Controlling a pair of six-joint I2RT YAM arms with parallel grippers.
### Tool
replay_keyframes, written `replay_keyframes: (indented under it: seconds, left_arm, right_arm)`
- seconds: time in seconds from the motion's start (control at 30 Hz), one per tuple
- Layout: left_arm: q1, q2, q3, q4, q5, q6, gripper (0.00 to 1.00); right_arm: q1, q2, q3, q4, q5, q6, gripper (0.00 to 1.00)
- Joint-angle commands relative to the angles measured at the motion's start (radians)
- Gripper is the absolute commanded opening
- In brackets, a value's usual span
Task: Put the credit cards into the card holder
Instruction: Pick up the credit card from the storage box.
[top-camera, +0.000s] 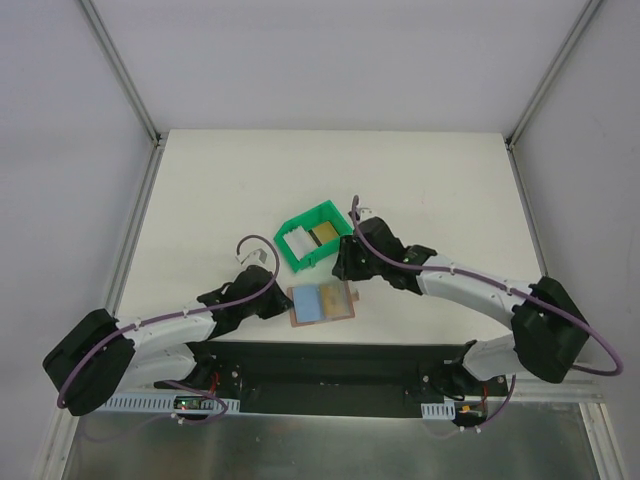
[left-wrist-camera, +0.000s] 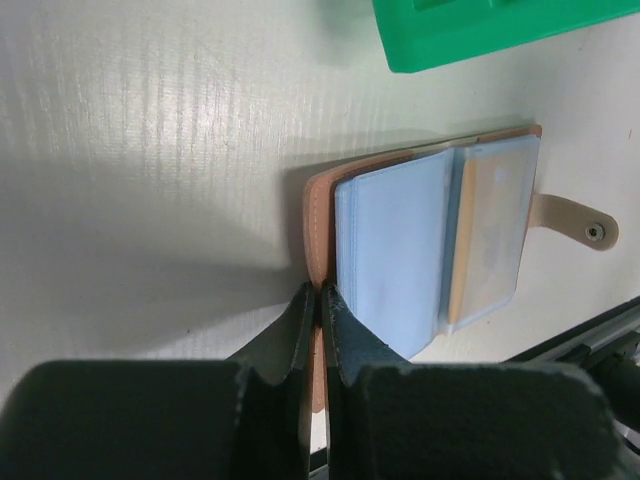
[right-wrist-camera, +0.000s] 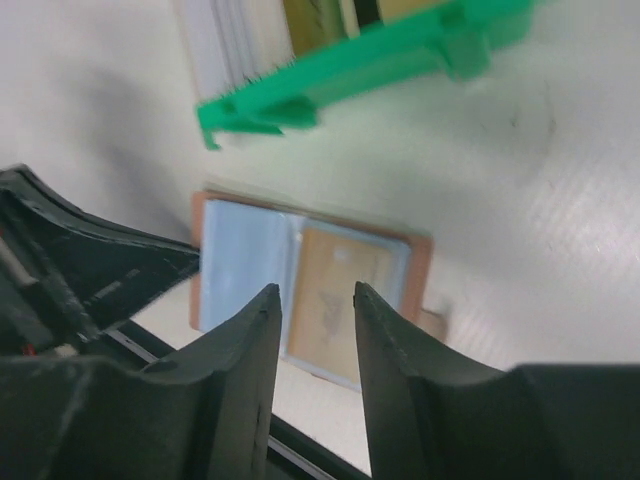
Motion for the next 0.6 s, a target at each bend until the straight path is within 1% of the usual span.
replay_keyframes:
  seconds: [0.0,0.13,0.2,0.4,0.57]
  left_arm:
    - [-0.009,0.033,-0.017,-0.002,-0.084,-0.053,0.0]
    - [-0.002,0.053,-0.02,0.015,-0.103,-0.077,0.0]
    - [0.004,0.056,-0.023,0.023,-0.101,-0.076,0.0]
    - [0.037,0.049,-0.048,0.052,-0.08,-0.063,0.0]
    - [0.07,0.038,-0.062,0.058,-0.057,-0.042,0.0]
  right_arm:
    - [-0.022,0.085,0.175,0.046,-0.099,-0.093,0.44]
    - [-0.059,0.214,0.348,-0.008,-0.167,-0.145,0.51]
    - [-0.073,0.271,0.413,-0.029,-0.164,-0.166,0.55]
    - [-0.14,0.47,0.586,-0.067,-0.297,-0.197,0.6]
    - [-0.149,0.573,0.678,-0.091,-0.339,-0.22,0.63]
